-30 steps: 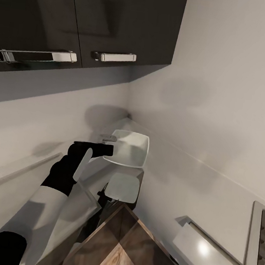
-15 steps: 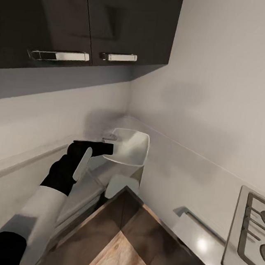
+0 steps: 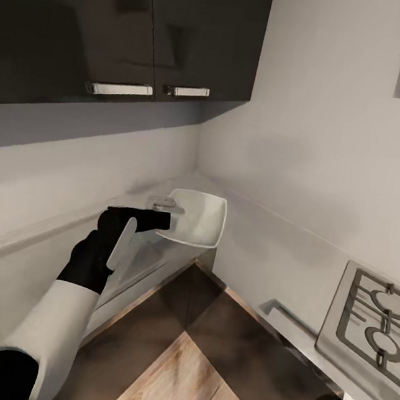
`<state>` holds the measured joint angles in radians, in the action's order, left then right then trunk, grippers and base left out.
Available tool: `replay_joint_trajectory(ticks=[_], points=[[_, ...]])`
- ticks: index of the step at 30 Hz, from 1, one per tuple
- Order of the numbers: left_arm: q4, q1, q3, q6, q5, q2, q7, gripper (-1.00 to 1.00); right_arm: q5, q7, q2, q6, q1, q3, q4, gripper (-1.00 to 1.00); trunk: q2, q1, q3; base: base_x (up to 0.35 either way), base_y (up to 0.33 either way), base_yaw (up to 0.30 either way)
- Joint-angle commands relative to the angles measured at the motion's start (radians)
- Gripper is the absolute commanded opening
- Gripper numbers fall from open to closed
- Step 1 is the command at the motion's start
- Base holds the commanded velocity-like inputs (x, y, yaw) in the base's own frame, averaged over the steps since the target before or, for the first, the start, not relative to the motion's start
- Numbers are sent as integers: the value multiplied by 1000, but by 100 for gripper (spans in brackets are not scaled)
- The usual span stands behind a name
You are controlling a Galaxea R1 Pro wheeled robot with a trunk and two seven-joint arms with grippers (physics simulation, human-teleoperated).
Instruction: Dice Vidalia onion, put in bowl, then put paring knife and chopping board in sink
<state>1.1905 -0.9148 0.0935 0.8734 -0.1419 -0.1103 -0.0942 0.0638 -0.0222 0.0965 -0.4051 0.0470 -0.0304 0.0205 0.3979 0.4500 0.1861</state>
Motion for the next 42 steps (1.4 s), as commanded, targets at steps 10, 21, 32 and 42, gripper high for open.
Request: replay_joint_trajectory(ticks=[10,21,32,42], points=[[9,-1,-1,22,-4,22,2,-100,8,-2,-3,-9,1,-3,-1,100,2,0,-7,-331,33,236],[9,-1,-15,23,-4,29,2,-100,8,-2,-3,-9,1,-3,0,100,2,0,-16,-331,103,262],[9,-1,-15,23,-4,29,2,-100,8,-2,-3,-9,1,-3,0,100,2,0,-24,-331,113,262],[8,-1,-40,23,-4,29,2,-100,8,-2,-3,-9,1,-3,0,100,2,0,-32,-330,119,262]])
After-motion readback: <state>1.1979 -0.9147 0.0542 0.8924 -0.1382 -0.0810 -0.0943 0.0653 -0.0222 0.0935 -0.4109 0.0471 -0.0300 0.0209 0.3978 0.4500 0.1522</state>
